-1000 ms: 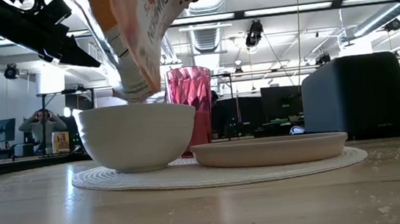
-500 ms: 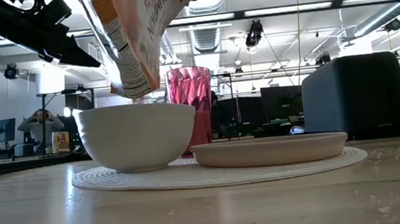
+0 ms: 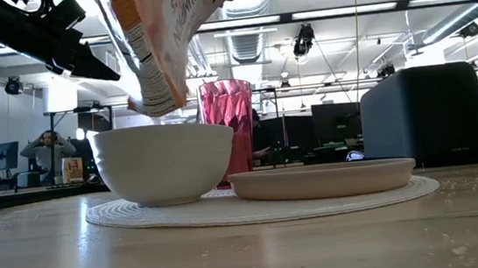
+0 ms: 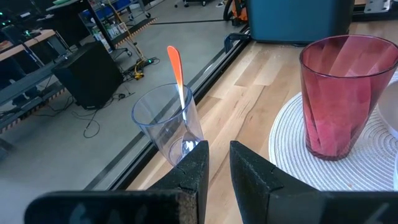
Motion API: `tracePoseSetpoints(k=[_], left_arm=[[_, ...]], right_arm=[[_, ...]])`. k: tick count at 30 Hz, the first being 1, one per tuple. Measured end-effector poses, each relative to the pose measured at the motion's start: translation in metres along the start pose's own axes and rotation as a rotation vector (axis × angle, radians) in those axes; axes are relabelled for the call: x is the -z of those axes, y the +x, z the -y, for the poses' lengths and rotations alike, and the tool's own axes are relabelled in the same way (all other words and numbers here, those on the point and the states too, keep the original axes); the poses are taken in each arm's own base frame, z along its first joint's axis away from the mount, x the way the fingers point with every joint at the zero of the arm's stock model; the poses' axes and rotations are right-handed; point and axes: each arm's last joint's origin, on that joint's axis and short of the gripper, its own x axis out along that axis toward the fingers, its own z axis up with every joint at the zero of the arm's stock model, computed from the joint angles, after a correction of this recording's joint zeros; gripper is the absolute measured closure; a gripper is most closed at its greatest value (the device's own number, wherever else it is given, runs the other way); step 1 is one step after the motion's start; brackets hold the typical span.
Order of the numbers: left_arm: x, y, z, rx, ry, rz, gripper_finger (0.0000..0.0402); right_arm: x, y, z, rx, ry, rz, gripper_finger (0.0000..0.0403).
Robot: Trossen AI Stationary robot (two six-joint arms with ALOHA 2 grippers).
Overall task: Arrange a breakfast setting
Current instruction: Pour the cereals from the cereal box into the white bowl
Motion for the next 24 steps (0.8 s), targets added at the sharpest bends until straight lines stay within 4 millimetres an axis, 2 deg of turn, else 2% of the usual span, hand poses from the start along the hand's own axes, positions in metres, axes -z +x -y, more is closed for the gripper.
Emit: tracePoseSetpoints(k=[5,9,14,24], left_arm=[[0.0001,0.0000,0.0001,0.000,0.000,0.000,0.0354],[0.0001,0.0000,0.0000,0.000,0.000,0.000,0.0354],[0.0001,0.0000,0.0001,0.000,0.000,0.000,0.0354],[0.0001,0.0000,0.0000,0.000,0.000,0.000,0.0354]], right_arm=[[-0.0002,0.0003,0.0000,0.001,0.021,0.000,0.0394],[-0.0003,0.0002,-0.0001,0.000,-0.071,0.000,0.0394],[-0.0003,0.0002,0.0000,0.000,0.006,0.000,0.0394],[-0.0003,0.0002,0.0000,0.001,0.007,0.000,0.0394]])
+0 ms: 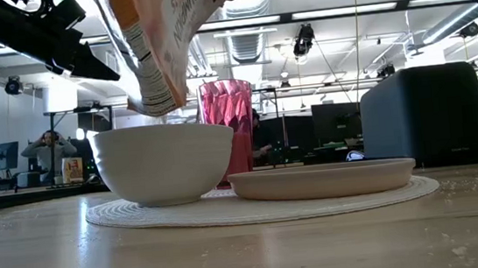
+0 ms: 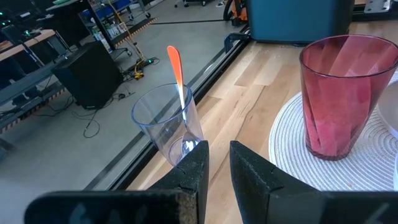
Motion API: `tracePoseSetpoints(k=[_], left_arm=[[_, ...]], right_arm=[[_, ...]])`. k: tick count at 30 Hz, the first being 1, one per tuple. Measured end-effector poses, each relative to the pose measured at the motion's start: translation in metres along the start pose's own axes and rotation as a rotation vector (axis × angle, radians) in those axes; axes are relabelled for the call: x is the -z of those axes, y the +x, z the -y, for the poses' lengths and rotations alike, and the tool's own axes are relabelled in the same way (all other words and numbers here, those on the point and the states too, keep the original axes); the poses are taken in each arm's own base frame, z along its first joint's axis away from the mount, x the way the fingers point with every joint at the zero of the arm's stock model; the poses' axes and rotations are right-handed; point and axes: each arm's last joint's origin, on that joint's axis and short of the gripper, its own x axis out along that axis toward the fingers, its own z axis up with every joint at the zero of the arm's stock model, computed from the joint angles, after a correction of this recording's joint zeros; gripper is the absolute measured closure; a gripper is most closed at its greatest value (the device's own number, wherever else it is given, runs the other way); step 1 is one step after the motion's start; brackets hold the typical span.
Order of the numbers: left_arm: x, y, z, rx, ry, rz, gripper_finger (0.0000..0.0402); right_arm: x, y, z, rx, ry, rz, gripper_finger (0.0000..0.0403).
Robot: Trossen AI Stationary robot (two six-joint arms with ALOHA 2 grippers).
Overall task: Arrange a breakfast setting
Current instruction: Pour the cereals from the cereal box into the white bowl
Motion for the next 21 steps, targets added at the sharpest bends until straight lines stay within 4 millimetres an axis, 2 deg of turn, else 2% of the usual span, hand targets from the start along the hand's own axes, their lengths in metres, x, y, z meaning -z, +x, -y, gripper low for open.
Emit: tracePoseSetpoints(k=[21], left_arm=[[0.0001,0.0000,0.0000,0.000,0.000,0.000,0.0354]], right_arm=[[0.0049,0.0040,0.0019,0.012,-0.174,-0.007,0.0394]])
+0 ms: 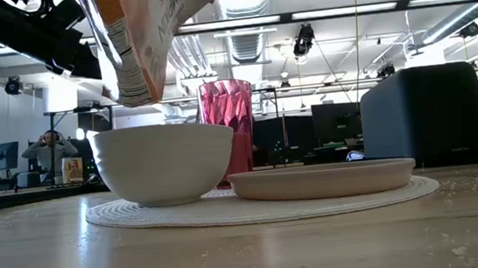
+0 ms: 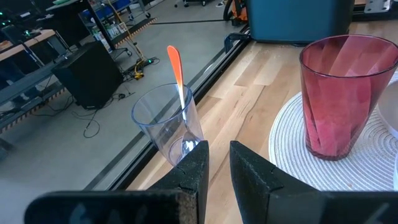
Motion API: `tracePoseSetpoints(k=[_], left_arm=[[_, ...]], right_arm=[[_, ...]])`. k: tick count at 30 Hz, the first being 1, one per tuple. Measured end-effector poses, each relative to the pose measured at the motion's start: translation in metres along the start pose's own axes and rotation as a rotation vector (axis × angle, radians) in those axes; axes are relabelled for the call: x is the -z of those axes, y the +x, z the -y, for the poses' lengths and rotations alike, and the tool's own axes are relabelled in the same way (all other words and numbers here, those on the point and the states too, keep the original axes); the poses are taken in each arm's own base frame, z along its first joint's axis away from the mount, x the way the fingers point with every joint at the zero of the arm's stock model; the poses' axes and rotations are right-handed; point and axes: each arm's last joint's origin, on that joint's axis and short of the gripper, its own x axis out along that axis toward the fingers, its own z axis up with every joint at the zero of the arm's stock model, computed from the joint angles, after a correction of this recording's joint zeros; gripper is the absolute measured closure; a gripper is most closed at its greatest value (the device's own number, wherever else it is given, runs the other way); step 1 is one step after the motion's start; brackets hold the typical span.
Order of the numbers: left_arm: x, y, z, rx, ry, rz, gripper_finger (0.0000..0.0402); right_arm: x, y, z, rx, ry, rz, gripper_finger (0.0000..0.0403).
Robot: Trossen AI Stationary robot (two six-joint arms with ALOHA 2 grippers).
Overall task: Arrange a breakfast setting
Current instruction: Pour the cereals from the cereal box into the white bowl
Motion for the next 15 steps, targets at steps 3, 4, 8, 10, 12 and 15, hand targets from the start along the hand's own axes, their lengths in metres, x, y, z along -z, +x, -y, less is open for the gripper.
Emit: tracePoseSetpoints(k=[3,4,8,10,12,15], left_arm=[[0.000,0.000,0.000,0.000,0.000,0.000,0.0354],[0.000,0.000,0.000,0.000,0.000,0.000,0.0354],[0.000,0.000,0.000,0.000,-0.001,0.002,0.0354],[0.000,0.000,0.000,0.000,-0.002,0.003,0.0354],[0.000,0.000,0.000,0.000,-0.002,0.004,0.0354],[0.000,0.000,0.000,0.000,-0.003,0.005,0.0354]], right_arm=[[0.000,0.000,0.002,0.012,-0.040,0.000,0.0394],[0.000,0.000,0.004,0.022,-0.050,0.000,0.0394],[0.004,-0.002,0.016,0.089,-0.029,-0.006,0.0394],[0.007,-0.004,0.023,0.133,0.003,-0.014,0.0394],[0.009,-0.005,0.027,0.155,0.014,-0.020,0.0394],[0.009,-0.005,0.026,0.145,-0.036,-0.020,0.0394]])
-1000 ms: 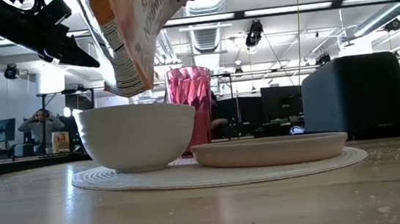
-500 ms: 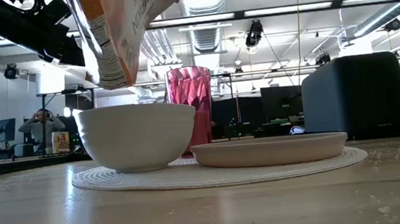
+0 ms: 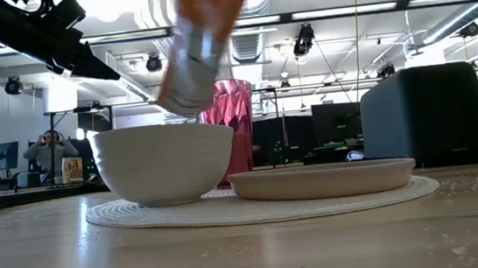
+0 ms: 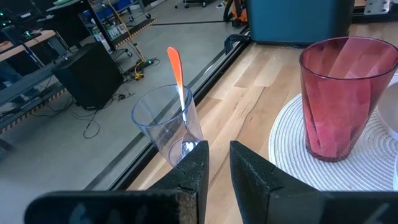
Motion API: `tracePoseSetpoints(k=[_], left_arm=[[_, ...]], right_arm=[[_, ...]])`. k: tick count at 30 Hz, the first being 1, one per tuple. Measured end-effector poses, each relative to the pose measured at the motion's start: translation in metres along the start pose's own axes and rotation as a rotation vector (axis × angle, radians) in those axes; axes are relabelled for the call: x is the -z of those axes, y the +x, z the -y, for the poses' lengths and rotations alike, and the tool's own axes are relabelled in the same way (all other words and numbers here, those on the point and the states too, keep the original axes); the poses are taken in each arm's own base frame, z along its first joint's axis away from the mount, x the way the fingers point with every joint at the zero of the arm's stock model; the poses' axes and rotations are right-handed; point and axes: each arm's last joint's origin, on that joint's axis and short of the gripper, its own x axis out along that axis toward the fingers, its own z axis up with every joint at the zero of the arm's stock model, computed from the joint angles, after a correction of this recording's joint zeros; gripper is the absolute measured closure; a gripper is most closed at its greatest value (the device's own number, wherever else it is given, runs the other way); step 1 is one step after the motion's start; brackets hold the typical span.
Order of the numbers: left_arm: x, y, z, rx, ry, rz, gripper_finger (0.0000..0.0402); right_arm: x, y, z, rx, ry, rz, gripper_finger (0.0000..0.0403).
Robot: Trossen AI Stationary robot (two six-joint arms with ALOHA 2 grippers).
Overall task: Arrange a breakfast setting
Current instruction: Pour the cereals from the cereal box into the white bowl
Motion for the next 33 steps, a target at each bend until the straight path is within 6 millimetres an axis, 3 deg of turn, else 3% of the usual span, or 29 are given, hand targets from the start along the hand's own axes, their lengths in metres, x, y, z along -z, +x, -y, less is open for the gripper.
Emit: tracePoseSetpoints(k=[8,22,27,33], left_arm=[[0.000,0.000,0.000,0.000,-0.001,0.002,0.0354],[-0.001,0.000,0.000,-0.001,-0.005,0.008,0.0354],[-0.003,0.000,0.000,-0.003,-0.015,0.027,0.0354],[-0.008,0.000,0.000,0.006,-0.036,0.073,0.0354]], right_arm=[[-0.001,0.000,-0.001,-0.004,-0.062,0.016,0.0394],[0.001,0.004,0.001,0.068,-0.446,0.099,0.0394],[0.023,-0.002,0.008,0.136,-0.588,0.132,0.0394],[0.061,-0.017,0.014,0.248,-0.862,0.323,0.0394]])
